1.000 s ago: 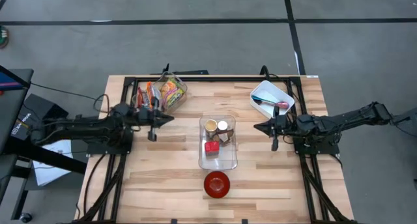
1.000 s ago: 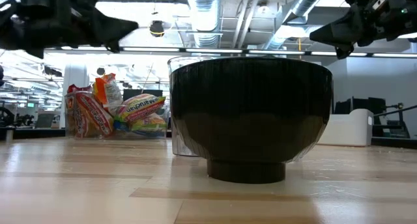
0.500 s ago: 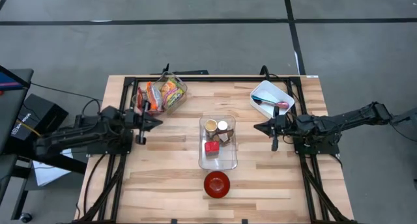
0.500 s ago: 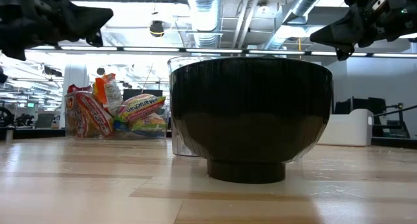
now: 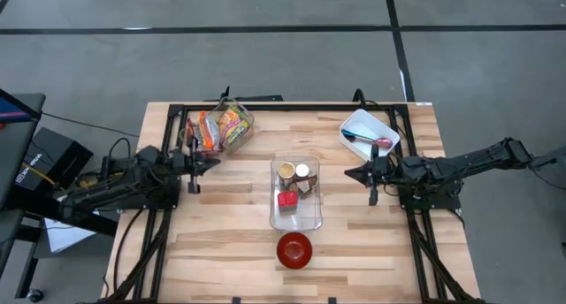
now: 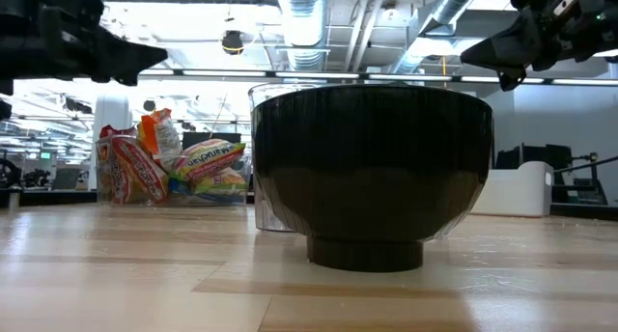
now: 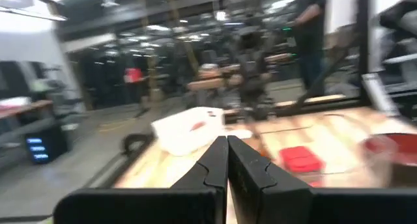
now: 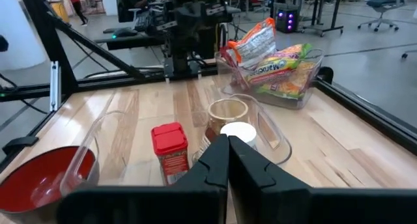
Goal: Pick & Place Food Item
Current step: Return to Home Position
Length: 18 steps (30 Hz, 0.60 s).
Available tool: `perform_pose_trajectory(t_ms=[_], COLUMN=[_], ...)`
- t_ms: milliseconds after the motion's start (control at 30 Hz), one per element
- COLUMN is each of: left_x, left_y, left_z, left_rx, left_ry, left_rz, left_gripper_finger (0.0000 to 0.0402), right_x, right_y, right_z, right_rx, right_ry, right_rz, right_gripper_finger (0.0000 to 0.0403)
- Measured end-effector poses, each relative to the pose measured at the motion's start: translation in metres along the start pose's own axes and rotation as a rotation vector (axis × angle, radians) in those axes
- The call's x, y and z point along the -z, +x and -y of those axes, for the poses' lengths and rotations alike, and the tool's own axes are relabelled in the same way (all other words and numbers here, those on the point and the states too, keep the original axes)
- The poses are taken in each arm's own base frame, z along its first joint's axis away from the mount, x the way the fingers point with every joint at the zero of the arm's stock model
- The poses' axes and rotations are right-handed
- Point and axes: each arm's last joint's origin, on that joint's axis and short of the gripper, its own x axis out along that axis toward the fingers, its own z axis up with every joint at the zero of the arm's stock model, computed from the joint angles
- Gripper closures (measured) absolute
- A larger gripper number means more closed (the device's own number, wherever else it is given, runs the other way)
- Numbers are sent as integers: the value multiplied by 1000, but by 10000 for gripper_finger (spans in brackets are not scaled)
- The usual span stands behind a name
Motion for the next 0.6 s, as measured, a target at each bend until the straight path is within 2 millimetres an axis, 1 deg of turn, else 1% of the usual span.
perform_pose_trajectory(t_ms=[100,233,433,600], left_x=[0,-3,-3,-1], left_y=[0,-1,0,1], left_z=[-2,-2,-2,-2], left_rx=[-54,-61,-50,-46], left_ry=[30,31,-5,-31], left_rz=[-4,29,21,7], left_gripper_finger=[401,399,391,390], right_x=[2,4,-2,-8], right_y=[0,1,7,12], right_z=[0,-2,-5,6], right_rx=[-9,-76,-139,-81], right_ry=[-7,-27,-164,-174], right_rz=[-19,-43,26,72], right_gripper_finger=[403,403,403,403])
